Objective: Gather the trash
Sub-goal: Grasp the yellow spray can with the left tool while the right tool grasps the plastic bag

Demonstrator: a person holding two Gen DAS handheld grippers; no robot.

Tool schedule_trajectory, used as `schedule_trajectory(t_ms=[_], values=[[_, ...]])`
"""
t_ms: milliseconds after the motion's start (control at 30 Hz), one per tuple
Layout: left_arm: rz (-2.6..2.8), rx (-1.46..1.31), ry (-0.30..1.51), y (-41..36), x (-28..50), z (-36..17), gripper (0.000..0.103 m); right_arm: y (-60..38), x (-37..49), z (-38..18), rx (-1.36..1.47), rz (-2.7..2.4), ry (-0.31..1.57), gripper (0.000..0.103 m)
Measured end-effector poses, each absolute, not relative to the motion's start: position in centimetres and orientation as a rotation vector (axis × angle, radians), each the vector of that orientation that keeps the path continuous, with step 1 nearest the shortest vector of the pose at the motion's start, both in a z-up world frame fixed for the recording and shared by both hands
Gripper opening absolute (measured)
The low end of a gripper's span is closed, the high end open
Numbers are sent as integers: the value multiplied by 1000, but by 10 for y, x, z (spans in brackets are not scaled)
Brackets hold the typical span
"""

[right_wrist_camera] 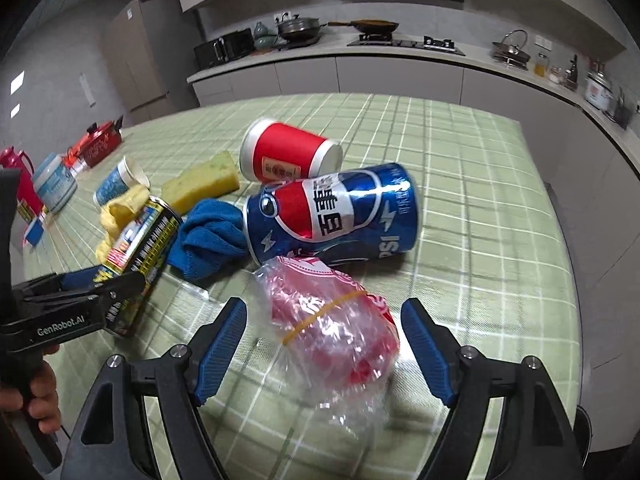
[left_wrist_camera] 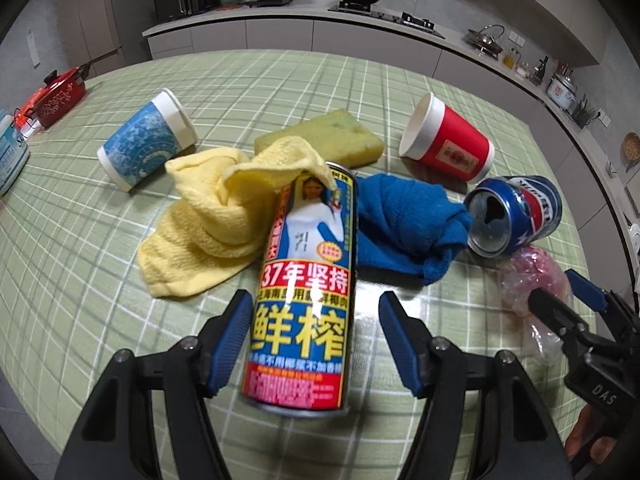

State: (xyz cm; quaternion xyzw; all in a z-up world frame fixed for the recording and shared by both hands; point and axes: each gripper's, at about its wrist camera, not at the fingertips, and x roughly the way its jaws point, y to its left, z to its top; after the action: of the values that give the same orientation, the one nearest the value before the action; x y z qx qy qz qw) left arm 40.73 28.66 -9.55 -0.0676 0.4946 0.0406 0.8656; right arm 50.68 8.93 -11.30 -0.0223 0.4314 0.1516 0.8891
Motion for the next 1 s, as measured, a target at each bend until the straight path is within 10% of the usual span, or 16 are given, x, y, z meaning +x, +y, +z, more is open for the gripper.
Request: schedule_trajectory(t_ms=[1000], values=[[9,-218,1029,301,369,-96,54,82,484,-115,47,347,896,78]])
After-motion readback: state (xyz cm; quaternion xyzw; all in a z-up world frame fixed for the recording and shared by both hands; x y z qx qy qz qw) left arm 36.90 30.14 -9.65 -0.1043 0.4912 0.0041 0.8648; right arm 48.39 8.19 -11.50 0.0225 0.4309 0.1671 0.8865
